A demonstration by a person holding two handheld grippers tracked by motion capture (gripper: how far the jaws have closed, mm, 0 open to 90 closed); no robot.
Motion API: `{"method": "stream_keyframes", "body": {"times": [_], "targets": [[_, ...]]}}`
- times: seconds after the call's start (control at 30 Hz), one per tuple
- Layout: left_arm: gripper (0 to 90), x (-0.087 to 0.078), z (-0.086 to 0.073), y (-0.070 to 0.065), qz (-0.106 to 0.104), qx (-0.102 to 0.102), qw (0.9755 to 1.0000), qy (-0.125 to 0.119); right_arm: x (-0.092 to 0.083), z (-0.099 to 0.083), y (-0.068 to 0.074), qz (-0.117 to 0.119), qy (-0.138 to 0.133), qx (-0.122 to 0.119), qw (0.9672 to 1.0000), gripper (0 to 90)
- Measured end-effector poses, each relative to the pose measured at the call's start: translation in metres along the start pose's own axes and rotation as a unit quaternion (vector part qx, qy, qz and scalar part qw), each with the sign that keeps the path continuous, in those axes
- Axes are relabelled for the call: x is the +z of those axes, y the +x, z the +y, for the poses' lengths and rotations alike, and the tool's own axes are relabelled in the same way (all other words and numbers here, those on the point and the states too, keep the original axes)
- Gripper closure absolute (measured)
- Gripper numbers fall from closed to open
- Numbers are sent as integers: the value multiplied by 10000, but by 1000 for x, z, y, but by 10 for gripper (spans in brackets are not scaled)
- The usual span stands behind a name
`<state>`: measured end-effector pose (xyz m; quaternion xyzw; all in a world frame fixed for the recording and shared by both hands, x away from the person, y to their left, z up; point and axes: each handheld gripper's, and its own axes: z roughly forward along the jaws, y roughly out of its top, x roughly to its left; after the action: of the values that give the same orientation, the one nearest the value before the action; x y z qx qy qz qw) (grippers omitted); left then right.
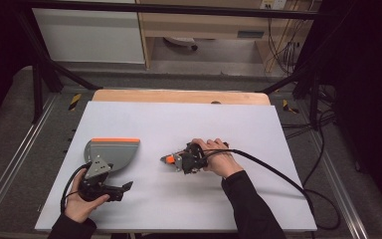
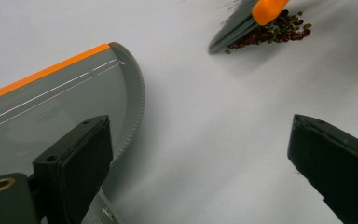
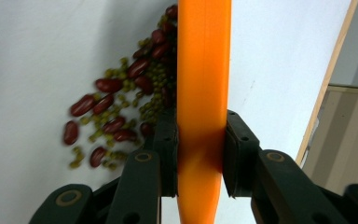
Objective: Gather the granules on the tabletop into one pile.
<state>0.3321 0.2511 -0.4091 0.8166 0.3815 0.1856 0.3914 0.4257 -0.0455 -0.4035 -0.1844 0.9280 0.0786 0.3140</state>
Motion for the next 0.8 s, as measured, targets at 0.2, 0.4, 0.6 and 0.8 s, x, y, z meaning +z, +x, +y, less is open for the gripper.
{"method": "stream_keyframes", "body": {"times": [0.2,0.4,0.6,0.8], "targets": [[64,1,1,-1,-14,-5,10000,18,-10,-5,3,-107,38,92,9999,707],[64,2,1,-1,-20,3,10000,26,-28,-22,-4,-234,-103,1080,9938,706],[64,1,1,-1,-21,-18,10000,-9,-47,-52,-1,-137,-149,2570,9662,706],[63,0,1,-1,-38,-24,10000,-22,-61,-83,13,87,-158,4036,9148,707]]}}
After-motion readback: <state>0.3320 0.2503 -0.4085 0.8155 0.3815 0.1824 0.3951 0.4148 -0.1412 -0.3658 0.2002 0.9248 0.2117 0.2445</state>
